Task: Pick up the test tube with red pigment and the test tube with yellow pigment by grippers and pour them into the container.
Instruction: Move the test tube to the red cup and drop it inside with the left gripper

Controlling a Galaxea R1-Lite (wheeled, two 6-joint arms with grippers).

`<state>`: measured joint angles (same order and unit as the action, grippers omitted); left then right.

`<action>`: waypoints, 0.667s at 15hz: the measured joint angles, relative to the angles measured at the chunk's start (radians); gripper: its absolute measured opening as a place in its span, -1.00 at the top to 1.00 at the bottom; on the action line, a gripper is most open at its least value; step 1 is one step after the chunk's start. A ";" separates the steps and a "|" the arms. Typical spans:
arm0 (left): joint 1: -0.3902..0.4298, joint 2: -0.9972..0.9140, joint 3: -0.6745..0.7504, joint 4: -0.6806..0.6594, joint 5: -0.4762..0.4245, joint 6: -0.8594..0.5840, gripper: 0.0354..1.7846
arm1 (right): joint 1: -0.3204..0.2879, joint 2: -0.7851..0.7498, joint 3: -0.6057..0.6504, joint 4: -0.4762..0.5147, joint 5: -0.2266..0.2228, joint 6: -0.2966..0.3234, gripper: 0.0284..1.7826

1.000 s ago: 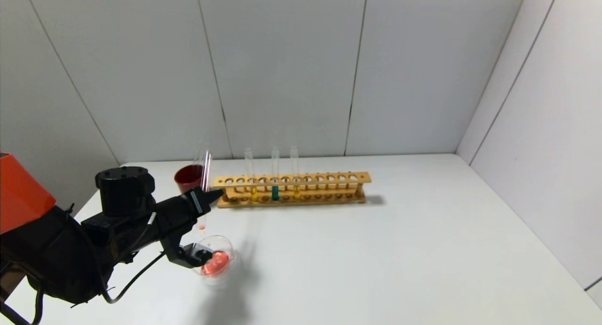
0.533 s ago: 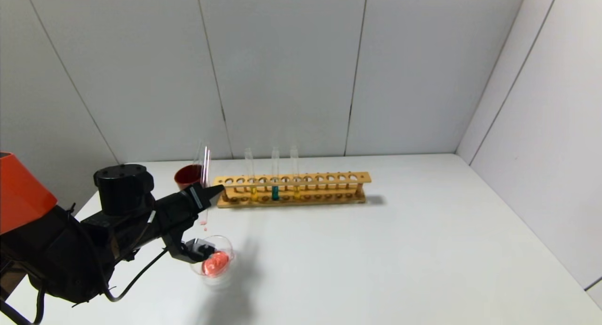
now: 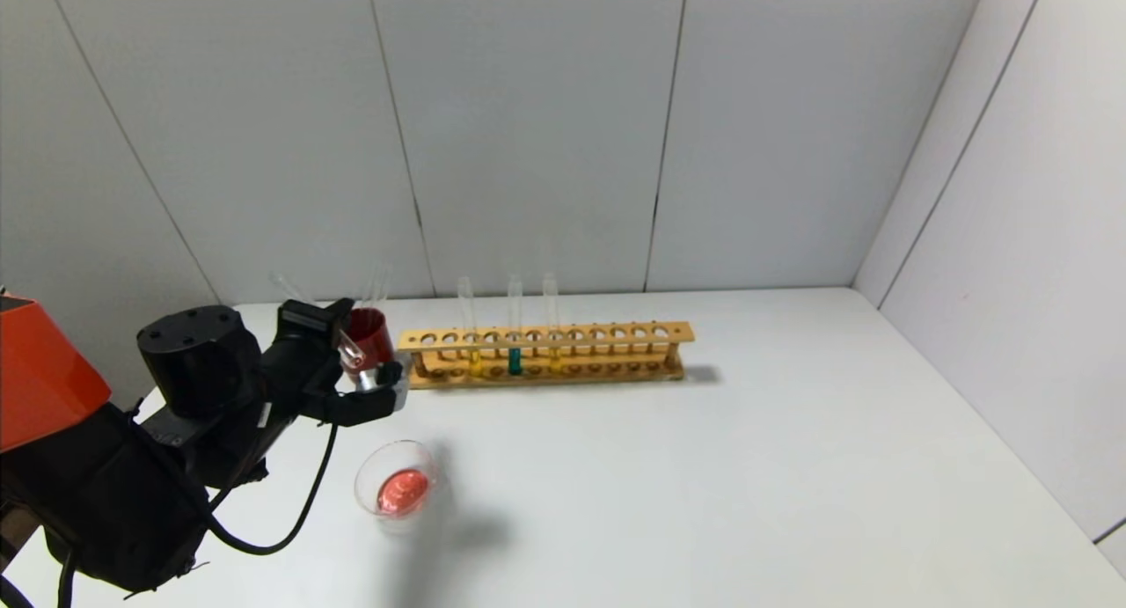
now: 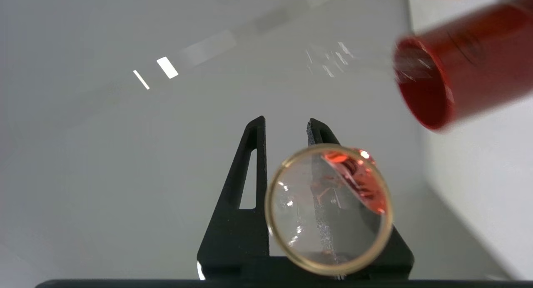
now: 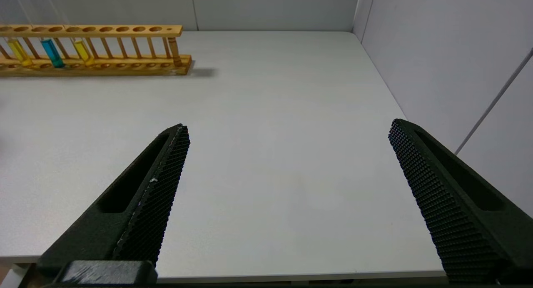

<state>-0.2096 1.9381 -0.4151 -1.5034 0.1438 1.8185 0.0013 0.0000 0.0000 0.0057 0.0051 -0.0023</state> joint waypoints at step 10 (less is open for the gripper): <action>-0.110 0.097 -0.291 -0.018 0.601 -1.031 0.62 | 0.000 0.000 0.000 0.000 0.000 0.000 -0.96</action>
<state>-0.3194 2.0349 -0.7062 -1.5217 0.7447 0.7879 0.0009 0.0000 0.0000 0.0053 0.0053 -0.0028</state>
